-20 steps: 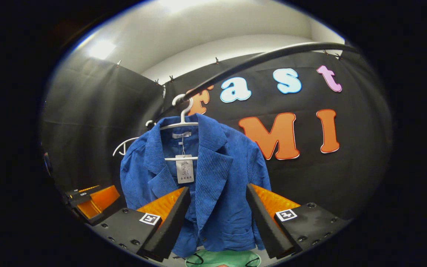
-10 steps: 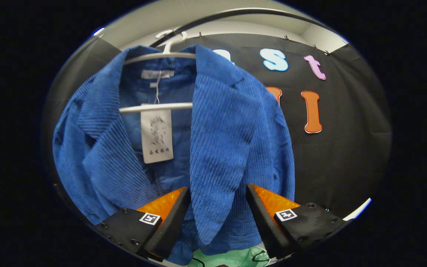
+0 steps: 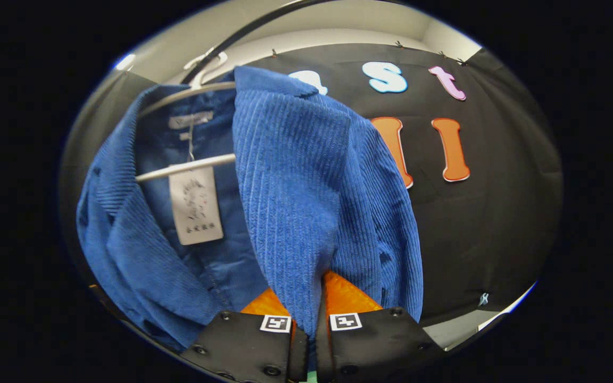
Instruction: Grasp the clothes on the hanger with both hands and then place them into the laundry hamper below.
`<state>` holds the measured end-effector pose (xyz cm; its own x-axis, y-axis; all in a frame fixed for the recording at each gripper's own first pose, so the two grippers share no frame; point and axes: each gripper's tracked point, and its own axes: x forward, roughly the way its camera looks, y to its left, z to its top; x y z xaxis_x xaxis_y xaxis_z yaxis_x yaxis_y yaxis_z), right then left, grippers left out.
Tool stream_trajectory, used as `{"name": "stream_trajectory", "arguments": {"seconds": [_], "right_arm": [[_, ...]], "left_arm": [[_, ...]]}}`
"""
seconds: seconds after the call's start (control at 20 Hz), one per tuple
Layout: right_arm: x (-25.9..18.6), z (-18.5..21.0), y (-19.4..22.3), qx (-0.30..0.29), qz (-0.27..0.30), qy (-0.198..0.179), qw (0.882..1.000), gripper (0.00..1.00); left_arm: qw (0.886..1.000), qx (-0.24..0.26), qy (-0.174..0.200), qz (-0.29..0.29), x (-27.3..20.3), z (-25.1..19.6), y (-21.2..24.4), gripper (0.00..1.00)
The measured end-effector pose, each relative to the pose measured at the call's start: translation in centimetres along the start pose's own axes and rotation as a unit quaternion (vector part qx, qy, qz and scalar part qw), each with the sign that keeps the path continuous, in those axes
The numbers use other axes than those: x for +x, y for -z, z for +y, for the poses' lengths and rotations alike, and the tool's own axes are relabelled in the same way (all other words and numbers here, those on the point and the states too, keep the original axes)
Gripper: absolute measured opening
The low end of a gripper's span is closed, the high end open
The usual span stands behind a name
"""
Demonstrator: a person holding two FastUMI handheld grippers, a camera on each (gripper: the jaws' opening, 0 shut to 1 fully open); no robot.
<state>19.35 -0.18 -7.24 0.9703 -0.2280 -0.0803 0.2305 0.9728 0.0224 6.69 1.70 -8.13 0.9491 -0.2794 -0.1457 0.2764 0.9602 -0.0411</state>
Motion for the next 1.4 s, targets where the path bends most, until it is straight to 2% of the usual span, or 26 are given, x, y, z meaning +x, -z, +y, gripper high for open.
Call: {"name": "stream_trajectory", "arguments": {"seconds": [0.1,0.2,0.25,0.5,0.55,0.6,0.7,0.75,0.85,0.95,1.0,1.2,1.3,1.4], "right_arm": [[-1.9,-1.0,-2.3,-0.025,-0.022,-0.026,0.999,0.04],[-3.6,-2.2,-4.9,-0.026,-0.043,-0.055,0.997,0.05],[-4.4,-3.0,-6.2,-0.019,-0.05,-0.069,0.996,0.16],[-7.7,-6.3,-11.1,0.046,-0.085,-0.138,0.986,0.16],[-8.0,-6.8,-11.6,0.051,-0.089,-0.147,0.984,0.16],[-8.0,-7.4,-11.8,0.05,-0.089,-0.153,0.983,0.17],[-8.2,-8.4,-12.1,0.048,-0.088,-0.158,0.982,0.17],[-8.6,-8.4,-12.1,0.049,-0.088,-0.165,0.981,0.17],[-9.2,-8.5,-12.4,0.046,-0.093,-0.175,0.979,0.17],[-9.4,-8.8,-12.6,0.035,-0.1,-0.178,0.978,0.17],[-9.4,-8.9,-12.6,0.032,-0.104,-0.179,0.978,0.17],[-9.1,-9.2,-13.2,0.023,-0.105,-0.176,0.978,0.17],[-8.7,-9.6,-13.0,0.016,-0.107,-0.163,0.981,0.17],[-8.3,-9.4,-12.9,0.014,-0.108,-0.158,0.981,0.17]], "left_arm": [[0.999,-0.017,-0.021,0.021,0.9,-1.3,2.1,0.95],[0.998,-0.025,-0.045,0.038,2.1,-2.2,3.8,0.95],[0.997,-0.026,-0.059,0.038,3.1,-2.5,4.4,0.95],[0.993,-0.029,-0.113,0.0,7.7,-3.7,3.8,0.95],[0.992,-0.035,-0.12,-0.007,8.5,-4.1,3.6,0.92],[0.991,-0.044,-0.127,-0.012,8.8,-4.2,3.5,0.95],[0.989,-0.066,-0.132,-0.023,10.4,-4.8,3.2,0.92],[0.987,-0.071,-0.138,-0.028,10.8,-4.5,3.0,0.98],[0.982,-0.073,-0.166,-0.044,11.3,-3.0,2.4,0.92],[0.974,-0.065,-0.203,-0.071,11.5,-0.6,1.8,0.95],[0.971,-0.055,-0.219,-0.078,11.4,0.5,1.7,0.9],[0.966,-0.018,-0.248,-0.066,10.0,3.4,1.9,0.54],[0.976,-0.019,-0.207,-0.066,9.0,2.5,1.4,0.35],[0.979,0.006,-0.19,-0.075,7.1,2.6,-0.1,0.17]]}}
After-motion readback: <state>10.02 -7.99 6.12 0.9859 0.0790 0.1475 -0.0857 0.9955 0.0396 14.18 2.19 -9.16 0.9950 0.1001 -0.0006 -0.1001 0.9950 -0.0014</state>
